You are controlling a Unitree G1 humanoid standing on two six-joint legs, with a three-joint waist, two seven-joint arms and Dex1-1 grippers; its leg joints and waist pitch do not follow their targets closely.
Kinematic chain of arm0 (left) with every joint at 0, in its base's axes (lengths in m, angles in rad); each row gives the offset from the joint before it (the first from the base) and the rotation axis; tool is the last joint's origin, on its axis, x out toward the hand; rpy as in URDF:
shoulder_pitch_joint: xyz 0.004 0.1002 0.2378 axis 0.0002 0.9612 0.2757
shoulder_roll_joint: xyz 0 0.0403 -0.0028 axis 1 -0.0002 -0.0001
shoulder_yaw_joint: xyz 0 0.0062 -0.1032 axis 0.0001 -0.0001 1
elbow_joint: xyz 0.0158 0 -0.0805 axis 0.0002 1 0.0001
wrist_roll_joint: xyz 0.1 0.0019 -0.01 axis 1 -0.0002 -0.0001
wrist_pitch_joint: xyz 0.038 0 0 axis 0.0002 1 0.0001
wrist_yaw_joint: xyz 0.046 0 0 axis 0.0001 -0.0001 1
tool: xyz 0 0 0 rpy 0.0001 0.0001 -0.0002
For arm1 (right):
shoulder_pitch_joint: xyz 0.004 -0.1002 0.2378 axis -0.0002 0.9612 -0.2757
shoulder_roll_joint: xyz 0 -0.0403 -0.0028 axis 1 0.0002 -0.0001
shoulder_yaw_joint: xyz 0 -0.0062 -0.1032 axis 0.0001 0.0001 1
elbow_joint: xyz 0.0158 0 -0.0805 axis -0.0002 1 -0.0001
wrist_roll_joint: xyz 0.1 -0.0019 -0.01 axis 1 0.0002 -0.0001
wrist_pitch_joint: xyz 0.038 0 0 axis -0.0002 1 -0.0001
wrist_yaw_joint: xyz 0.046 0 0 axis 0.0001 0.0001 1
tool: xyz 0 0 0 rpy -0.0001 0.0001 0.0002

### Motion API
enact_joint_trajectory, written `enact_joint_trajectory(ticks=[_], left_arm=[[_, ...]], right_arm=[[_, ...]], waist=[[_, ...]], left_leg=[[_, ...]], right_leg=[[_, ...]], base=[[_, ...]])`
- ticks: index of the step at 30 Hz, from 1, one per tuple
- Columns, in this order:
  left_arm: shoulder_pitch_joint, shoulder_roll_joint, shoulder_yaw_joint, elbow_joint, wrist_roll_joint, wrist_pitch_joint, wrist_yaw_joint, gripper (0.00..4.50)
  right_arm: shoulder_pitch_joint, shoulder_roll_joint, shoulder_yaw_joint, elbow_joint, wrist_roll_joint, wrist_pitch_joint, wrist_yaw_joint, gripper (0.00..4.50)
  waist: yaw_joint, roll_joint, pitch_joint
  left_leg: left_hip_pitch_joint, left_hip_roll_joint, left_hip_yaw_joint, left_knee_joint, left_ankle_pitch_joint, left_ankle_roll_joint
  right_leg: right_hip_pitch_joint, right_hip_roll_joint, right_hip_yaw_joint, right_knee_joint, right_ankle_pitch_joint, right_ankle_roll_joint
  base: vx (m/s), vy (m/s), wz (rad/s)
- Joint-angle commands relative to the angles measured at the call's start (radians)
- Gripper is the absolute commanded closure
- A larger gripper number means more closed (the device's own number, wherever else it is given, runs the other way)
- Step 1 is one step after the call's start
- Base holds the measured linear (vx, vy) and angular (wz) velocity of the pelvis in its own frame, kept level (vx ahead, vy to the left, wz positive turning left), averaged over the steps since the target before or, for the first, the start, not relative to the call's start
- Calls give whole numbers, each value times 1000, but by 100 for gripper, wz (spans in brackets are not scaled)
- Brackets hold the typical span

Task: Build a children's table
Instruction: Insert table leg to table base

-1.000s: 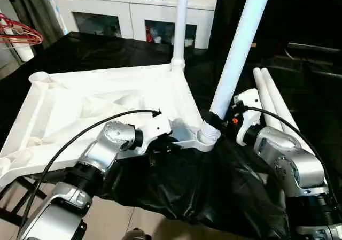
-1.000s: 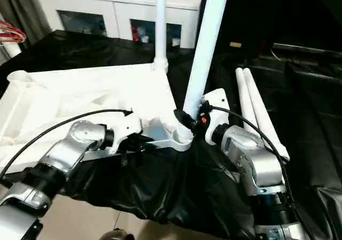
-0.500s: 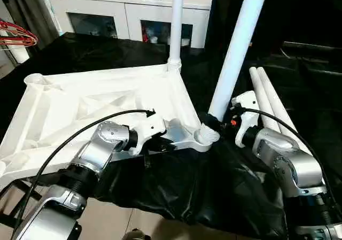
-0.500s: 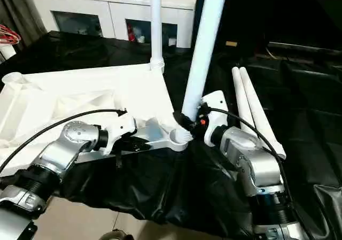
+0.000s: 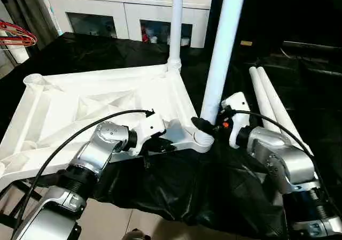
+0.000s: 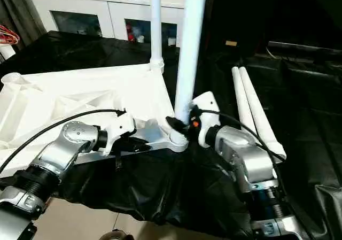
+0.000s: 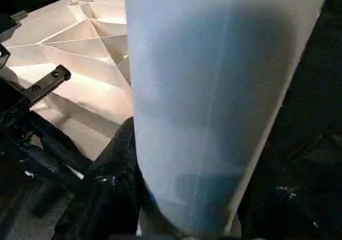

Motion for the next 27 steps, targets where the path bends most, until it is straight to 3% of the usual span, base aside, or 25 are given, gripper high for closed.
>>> enact_joint_trajectory(ticks=[1, 15, 16, 19, 20, 26, 27], left_arm=[[16, -10, 16, -13, -36, 6, -7, 450], [16, -16, 31, -16, -42, 14, 2, 450], [16, -19, 35, -14, -41, 13, 9, 450], [15, -22, 37, -12, -41, 12, 14, 450], [10, -29, 42, -7, -42, 12, 22, 450], [1, -36, 46, 5, -40, 8, 28, 450], [-1, -37, 48, 8, -40, 7, 31, 450]], right_arm=[[-16, 0, 3, 27, -10, -16, -3, 261], [0, 42, -51, 122, 21, -67, 4, 261], [20, 50, -67, 135, 31, -86, 4, 261], [38, 57, -80, 144, 37, -101, 0, 261], [71, 73, -102, 160, 49, -133, -5, 261], [118, 94, -140, 170, 69, -177, -3, 261], [132, 92, -144, 163, 72, -185, -2, 261]], waist=[[2, -6, -69], [1, -6, -68], [2, -2, -69], [4, -5, -69], [4, -1, -69], [4, 0, -68], [4, 5, -67]], left_leg=[[19, 54, -21, -76, -222, 0], [20, 55, -21, -77, -225, 3], [19, 55, -21, -76, -222, 3], [19, 55, -20, -76, -228, 6], [20, 56, -20, -77, -238, 6], [19, 55, -23, -81, -260, 8], [19, 55, -23, -81, -264, 7]], right_leg=[[46, -83, 49, -70, -205, -191], [46, -83, 49, -70, -205, -193], [46, -83, 49, -69, -199, -194], [47, -85, 50, -71, -202, -195], [44, -86, 50, -74, -212, -194], [45, -84, 48, -78, -251, -185], [44, -84, 49, -79, -261, -182]], base=[[0, 0, 0], [0, 0, 0], [0, 0, 0], [0, 0, 0], [0, 0, 0], [0, 0, 0], [0, 0, 0]])
